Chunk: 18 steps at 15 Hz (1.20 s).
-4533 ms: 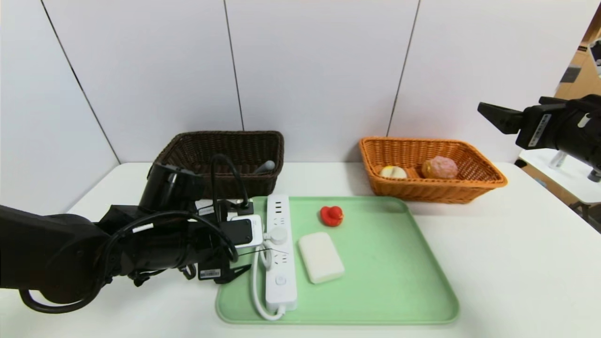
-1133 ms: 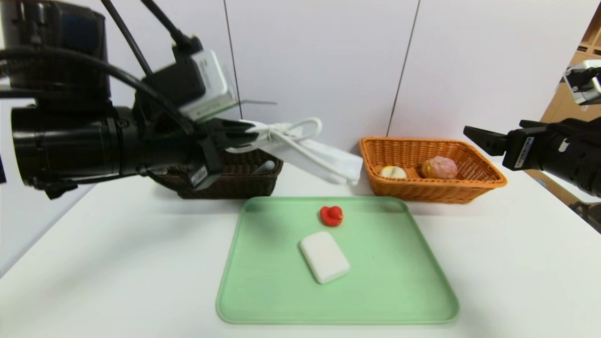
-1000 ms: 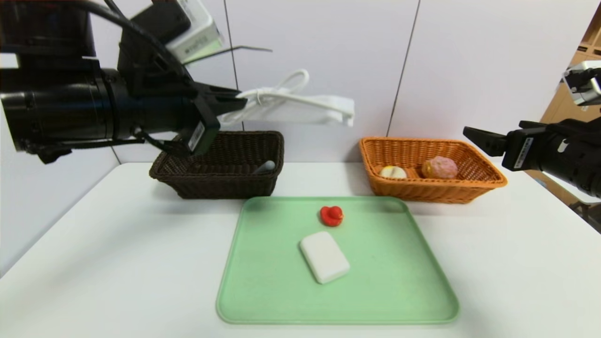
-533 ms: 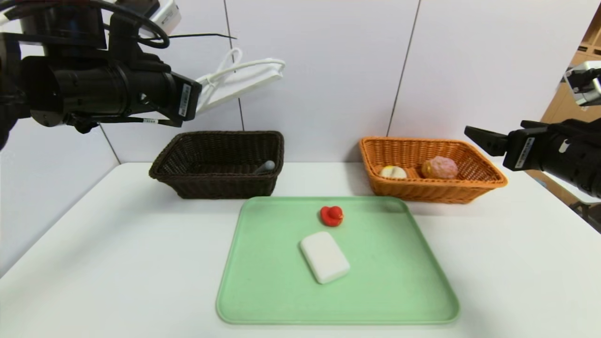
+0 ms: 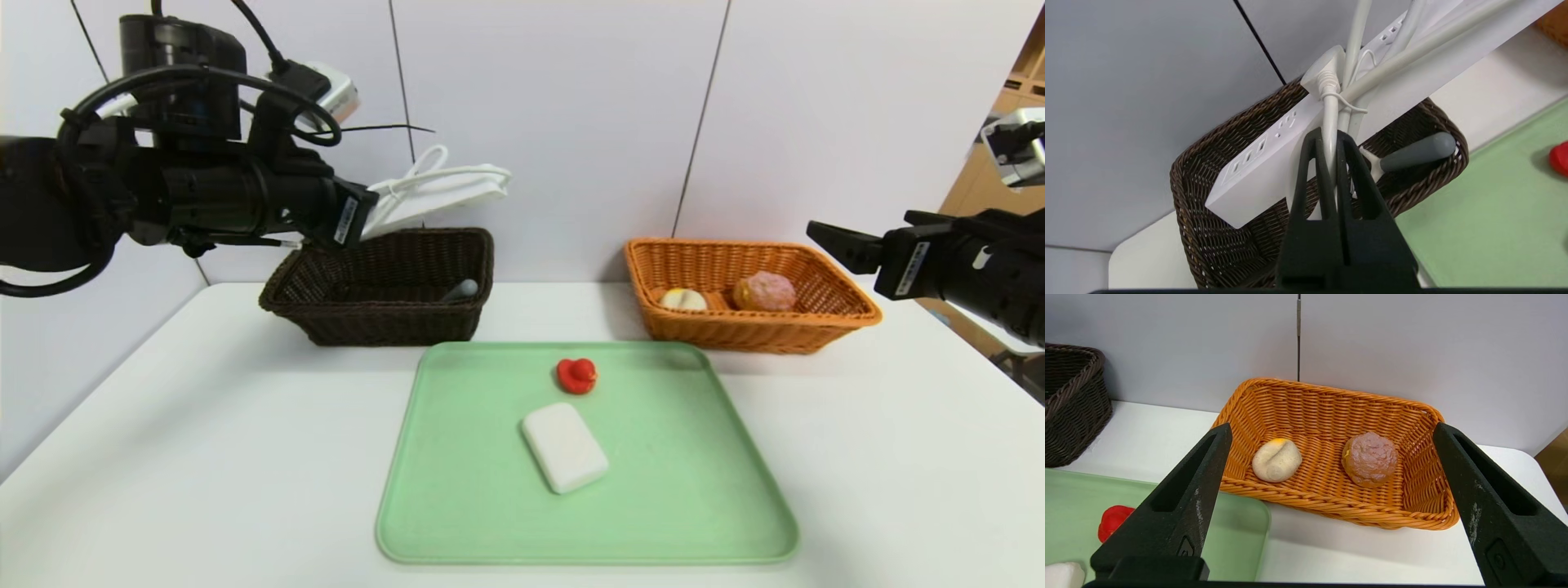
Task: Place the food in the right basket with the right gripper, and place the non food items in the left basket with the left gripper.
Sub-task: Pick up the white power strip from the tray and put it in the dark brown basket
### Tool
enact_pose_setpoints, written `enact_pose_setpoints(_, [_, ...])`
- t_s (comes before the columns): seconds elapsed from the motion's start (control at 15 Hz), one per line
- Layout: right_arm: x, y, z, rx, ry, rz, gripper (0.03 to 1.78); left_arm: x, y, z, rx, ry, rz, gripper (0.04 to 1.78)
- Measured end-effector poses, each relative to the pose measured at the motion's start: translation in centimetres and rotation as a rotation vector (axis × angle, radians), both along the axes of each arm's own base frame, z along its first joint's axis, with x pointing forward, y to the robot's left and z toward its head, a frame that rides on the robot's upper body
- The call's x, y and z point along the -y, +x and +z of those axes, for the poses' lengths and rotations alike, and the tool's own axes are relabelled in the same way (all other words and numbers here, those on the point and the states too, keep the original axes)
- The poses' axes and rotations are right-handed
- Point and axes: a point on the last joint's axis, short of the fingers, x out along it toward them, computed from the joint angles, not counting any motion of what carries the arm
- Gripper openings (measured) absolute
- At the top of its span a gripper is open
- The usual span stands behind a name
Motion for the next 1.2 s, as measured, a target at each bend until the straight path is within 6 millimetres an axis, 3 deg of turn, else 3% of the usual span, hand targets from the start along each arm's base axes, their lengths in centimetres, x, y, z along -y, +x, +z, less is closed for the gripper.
enact_pose_setpoints(0.53, [0.0,0.1,-0.3,-0.01,-0.003,0.001,1.69,-2.2,5.0,-4.2,-0.027,0.069,0.039,0.06])
enact_pose_setpoints(1.2, [-0.1,0.7,-0.7,-0.024,-0.005,0.0,1.69,-2.5,7.2,-6.8,-0.053,0.102,0.051,0.06])
